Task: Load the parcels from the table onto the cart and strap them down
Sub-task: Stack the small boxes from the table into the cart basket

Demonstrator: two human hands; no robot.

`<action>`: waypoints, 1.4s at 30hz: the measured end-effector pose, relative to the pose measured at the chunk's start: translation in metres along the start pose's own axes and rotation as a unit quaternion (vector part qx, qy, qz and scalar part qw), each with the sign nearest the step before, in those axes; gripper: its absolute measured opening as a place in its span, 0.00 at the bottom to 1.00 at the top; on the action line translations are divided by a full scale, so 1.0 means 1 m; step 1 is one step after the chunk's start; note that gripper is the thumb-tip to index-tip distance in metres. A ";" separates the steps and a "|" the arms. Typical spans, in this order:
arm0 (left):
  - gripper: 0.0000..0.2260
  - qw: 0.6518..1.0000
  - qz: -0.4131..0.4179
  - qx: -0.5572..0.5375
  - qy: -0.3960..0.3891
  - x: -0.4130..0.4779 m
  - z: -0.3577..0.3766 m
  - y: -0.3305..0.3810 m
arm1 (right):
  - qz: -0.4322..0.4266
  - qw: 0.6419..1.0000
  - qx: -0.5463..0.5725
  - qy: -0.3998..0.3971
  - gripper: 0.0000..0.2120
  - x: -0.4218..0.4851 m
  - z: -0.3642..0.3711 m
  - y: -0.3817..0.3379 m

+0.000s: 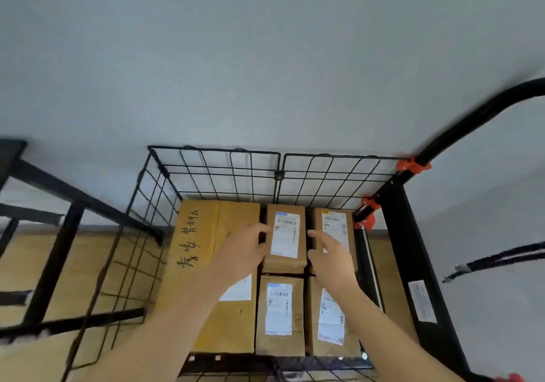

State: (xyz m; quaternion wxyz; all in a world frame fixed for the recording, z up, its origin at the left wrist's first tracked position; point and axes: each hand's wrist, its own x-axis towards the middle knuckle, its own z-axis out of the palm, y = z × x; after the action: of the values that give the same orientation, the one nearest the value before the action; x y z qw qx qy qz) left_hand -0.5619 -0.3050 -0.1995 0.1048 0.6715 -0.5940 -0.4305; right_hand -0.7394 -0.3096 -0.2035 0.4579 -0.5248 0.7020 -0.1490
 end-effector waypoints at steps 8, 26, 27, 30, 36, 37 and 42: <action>0.20 0.991 0.049 0.068 0.100 -0.161 -0.092 -0.037 | -0.101 0.994 -0.031 -0.024 0.20 -0.136 0.070 -0.093; 0.19 0.934 -0.028 -0.002 0.356 -0.423 -0.236 -0.181 | -0.325 0.936 -0.014 -0.130 0.16 -0.326 0.242 -0.256; 0.19 0.929 -0.038 -0.004 0.368 -0.431 -0.241 -0.187 | -0.332 0.933 -0.014 -0.139 0.15 -0.332 0.250 -0.264; 0.19 0.915 -0.065 -0.020 0.398 -0.450 -0.258 -0.205 | -0.347 0.923 -0.014 -0.165 0.15 -0.346 0.273 -0.289; 0.19 0.894 -0.094 -0.048 0.435 -0.472 -0.296 -0.247 | -0.378 0.900 -0.023 -0.216 0.14 -0.353 0.327 -0.334; 0.19 0.890 -0.100 -0.051 0.441 -0.473 -0.304 -0.255 | -0.379 0.898 -0.024 -0.222 0.14 -0.351 0.338 -0.342; 0.20 0.875 -0.129 -0.058 0.464 -0.466 -0.354 -0.303 | -0.363 0.894 -0.015 -0.264 0.13 -0.331 0.393 -0.385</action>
State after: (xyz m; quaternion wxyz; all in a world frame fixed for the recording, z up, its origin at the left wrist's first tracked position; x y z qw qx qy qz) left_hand -0.0630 0.0601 0.0300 0.3508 0.8573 -0.3594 -0.1129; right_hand -0.1839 -0.0695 0.0124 0.5326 -0.7698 0.3182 -0.1497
